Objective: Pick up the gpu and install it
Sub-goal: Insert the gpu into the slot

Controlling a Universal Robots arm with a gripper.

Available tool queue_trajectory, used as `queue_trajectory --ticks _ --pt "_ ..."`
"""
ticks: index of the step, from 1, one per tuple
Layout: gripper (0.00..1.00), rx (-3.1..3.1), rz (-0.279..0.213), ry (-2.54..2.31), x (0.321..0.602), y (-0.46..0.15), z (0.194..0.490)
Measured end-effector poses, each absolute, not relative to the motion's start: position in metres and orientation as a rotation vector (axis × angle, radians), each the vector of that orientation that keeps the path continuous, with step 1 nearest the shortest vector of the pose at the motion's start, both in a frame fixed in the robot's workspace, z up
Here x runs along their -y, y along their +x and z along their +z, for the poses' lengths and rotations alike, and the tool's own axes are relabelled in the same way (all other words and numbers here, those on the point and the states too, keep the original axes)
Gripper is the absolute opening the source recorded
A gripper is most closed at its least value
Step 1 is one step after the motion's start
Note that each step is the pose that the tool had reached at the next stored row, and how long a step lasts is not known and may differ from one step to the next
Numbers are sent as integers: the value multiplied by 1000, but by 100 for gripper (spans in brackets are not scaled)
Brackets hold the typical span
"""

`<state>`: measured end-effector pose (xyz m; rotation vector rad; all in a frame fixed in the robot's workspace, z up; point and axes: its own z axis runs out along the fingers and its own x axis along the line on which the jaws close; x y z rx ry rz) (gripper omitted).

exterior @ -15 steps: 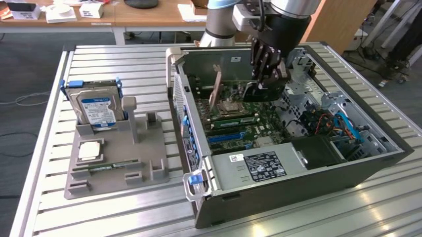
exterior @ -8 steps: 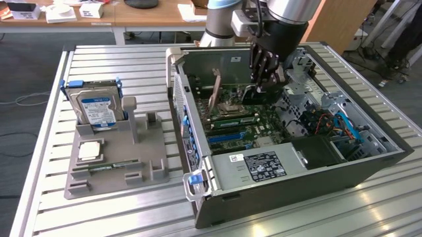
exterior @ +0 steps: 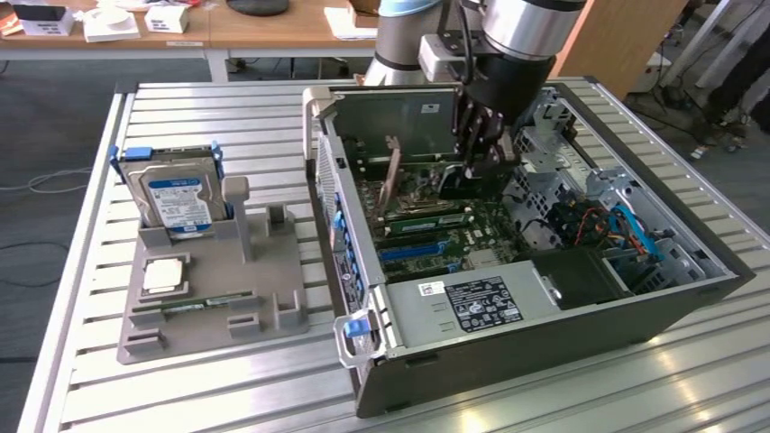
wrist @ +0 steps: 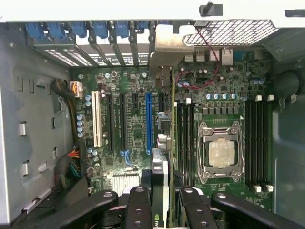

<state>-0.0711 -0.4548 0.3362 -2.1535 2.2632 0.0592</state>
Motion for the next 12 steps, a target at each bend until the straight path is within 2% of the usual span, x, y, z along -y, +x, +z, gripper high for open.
queue_trajectory --ticks 12 --pt "27 -2263 59 -2154 455 -73 331"
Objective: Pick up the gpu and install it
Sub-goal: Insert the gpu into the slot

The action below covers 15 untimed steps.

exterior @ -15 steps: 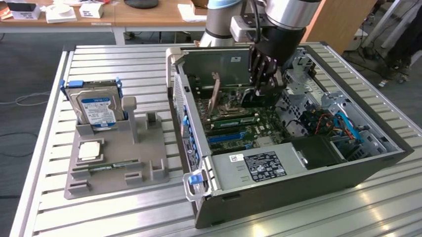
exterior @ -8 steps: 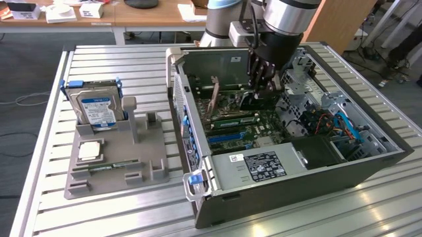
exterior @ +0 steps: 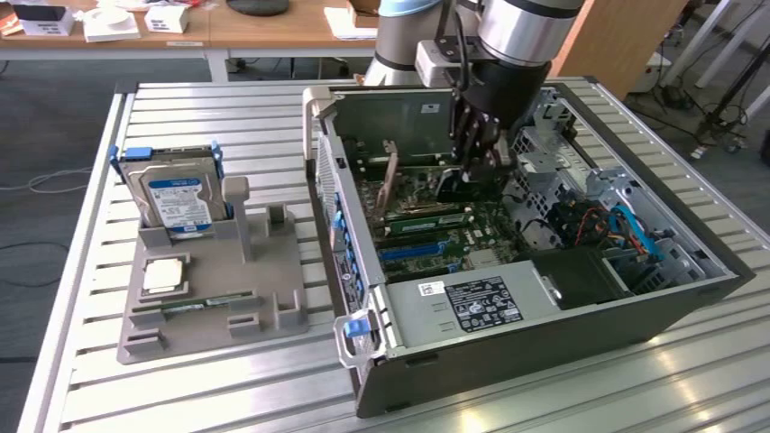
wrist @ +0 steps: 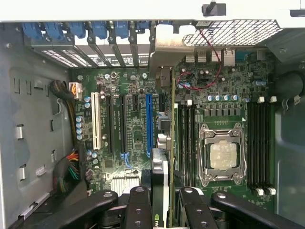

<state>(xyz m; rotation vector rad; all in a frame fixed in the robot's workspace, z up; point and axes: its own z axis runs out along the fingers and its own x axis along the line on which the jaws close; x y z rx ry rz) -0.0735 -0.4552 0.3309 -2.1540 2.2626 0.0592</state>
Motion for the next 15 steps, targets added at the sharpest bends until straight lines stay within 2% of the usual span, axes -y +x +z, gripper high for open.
queue_trajectory --ticks 15 --pt "27 -2257 59 -2160 455 -74 305"
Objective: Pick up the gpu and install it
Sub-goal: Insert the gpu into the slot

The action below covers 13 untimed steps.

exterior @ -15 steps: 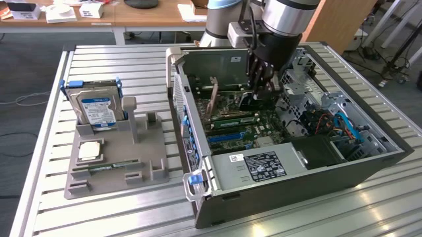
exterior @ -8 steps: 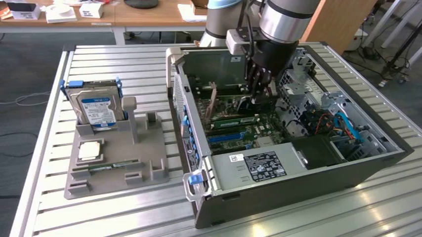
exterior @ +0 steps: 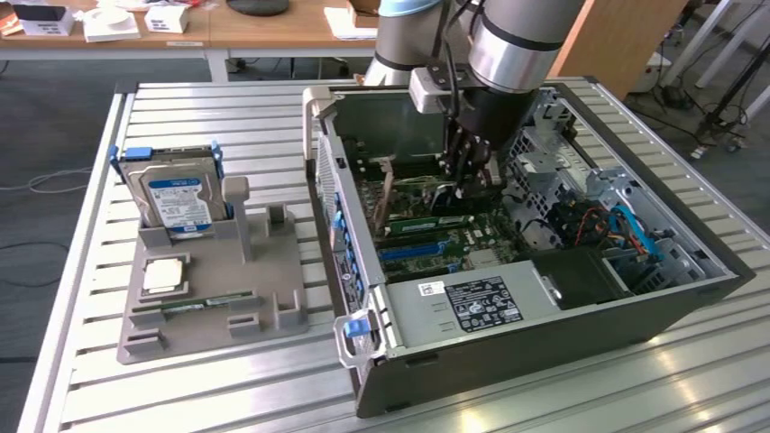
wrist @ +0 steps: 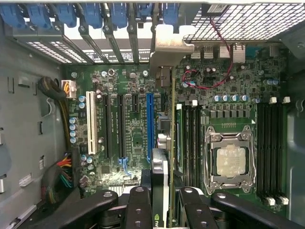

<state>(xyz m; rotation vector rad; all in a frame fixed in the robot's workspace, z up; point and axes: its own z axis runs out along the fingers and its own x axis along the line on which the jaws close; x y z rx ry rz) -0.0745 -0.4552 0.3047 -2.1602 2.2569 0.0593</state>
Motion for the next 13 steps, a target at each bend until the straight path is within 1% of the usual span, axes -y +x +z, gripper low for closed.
queue_trajectory --ticks 13 --pt "27 -2251 59 -2166 455 -78 300"
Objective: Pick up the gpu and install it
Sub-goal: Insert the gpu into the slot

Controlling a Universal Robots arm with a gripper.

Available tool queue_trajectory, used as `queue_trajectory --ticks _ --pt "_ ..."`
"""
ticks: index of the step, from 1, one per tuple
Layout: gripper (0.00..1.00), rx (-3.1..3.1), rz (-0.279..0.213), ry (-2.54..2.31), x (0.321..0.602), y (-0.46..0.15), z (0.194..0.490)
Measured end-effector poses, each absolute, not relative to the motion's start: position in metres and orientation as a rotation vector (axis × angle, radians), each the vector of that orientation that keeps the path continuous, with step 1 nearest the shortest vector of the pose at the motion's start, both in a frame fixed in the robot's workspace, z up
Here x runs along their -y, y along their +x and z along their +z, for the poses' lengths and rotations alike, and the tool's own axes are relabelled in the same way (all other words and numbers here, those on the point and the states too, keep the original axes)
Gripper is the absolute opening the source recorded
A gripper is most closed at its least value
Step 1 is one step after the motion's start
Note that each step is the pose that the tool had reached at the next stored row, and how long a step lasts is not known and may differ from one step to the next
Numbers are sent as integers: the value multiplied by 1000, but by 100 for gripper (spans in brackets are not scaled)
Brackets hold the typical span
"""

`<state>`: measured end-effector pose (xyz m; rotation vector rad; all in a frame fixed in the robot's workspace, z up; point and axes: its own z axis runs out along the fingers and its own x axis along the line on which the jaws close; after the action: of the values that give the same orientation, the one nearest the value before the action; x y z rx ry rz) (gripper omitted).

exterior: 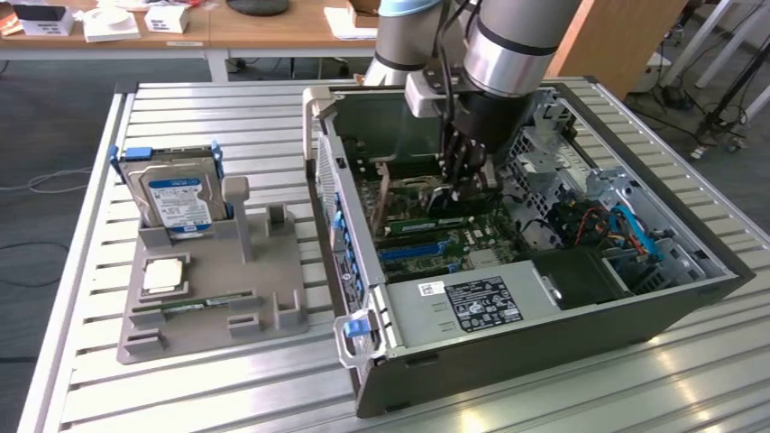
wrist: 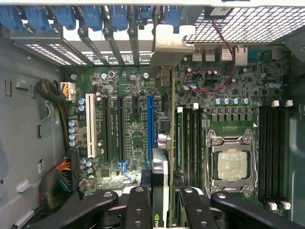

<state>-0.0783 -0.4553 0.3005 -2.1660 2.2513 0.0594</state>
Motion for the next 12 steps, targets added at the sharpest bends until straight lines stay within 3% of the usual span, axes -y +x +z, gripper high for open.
queue_trajectory --ticks 12 --pt "27 -2248 59 -2170 459 -82 298"
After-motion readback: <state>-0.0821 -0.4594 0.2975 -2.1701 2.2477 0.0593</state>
